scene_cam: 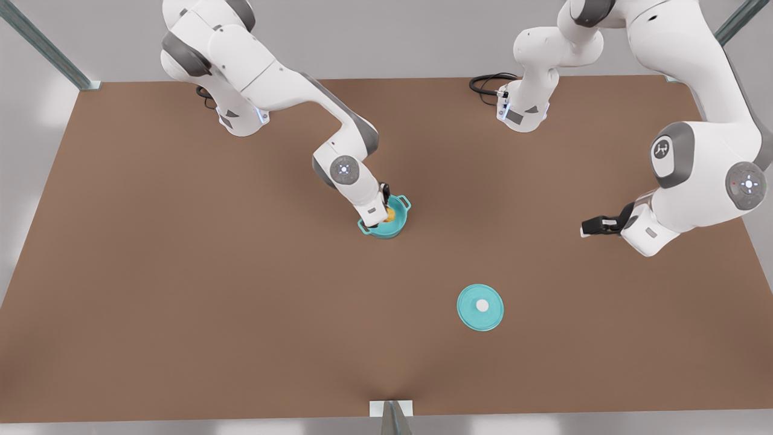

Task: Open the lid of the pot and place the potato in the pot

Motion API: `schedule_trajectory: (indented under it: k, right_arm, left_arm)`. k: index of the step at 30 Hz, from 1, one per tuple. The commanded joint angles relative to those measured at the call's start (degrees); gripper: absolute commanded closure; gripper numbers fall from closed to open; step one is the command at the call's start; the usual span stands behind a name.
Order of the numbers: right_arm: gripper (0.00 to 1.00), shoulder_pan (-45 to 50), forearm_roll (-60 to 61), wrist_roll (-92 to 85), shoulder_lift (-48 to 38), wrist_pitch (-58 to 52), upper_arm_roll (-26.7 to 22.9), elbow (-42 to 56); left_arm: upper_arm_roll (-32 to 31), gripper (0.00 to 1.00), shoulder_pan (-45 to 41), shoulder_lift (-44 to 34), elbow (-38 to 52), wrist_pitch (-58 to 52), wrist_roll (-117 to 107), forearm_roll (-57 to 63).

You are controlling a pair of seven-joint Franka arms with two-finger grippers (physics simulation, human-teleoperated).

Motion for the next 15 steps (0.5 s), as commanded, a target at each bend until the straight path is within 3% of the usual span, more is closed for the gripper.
schedule_trajectory:
  k: [1,2,3,4,7,8,9,10,12,15]
  right_arm:
    - [0.59,0.1,-0.9,8.7,0.0,0.2,-0.1,-0.1]
    - [0.46,0.1,-0.9,8.7,0.0,0.2,-0.1,0.0]
    - [0.07,0.1,-0.9,9.0,0.0,0.2,-0.1,0.2]
    - [0.00,0.1,-0.9,9.6,0.0,0.1,-0.1,0.2]
    - [0.00,0.1,-0.9,9.6,-0.8,-0.5,-1.1,0.2]
    - [0.00,-0.8,-0.9,9.7,-4.1,-2.7,-3.8,0.1]
    - [0.00,-2.1,-1.0,9.9,-8.8,-8.0,-9.7,0.3]
    - [0.00,-2.1,-1.4,10.0,-13.3,-13.8,-19.1,0.9]
    - [0.00,-2.7,-1.7,10.1,-13.9,-28.2,-36.4,8.3]
    - [0.00,-13.4,-1.7,9.2,-13.5,-36.2,-37.7,11.2]
  left_arm:
    - [-0.1,0.00,0.0,0.0,0.1,0.4,-0.3,0.9]
    - [-0.1,0.00,0.0,0.0,0.1,0.4,-0.1,0.9]
    - [0.0,0.00,0.1,0.0,0.1,0.4,0.1,0.9]
    - [-0.1,0.00,0.1,0.0,0.1,0.4,0.0,1.0]
    - [0.0,0.00,0.1,0.0,0.1,0.4,0.0,1.0]
    - [0.0,0.00,0.1,0.0,0.1,0.4,0.0,1.0]
    - [0.0,0.00,0.1,0.0,0.1,0.4,0.0,1.0]
    - [0.0,0.00,0.1,0.0,0.1,0.4,0.0,1.0]
    - [0.0,0.00,0.1,0.0,0.1,0.4,0.0,0.9]
    - [-0.1,0.00,0.1,0.0,0.1,0.4,0.0,0.8]
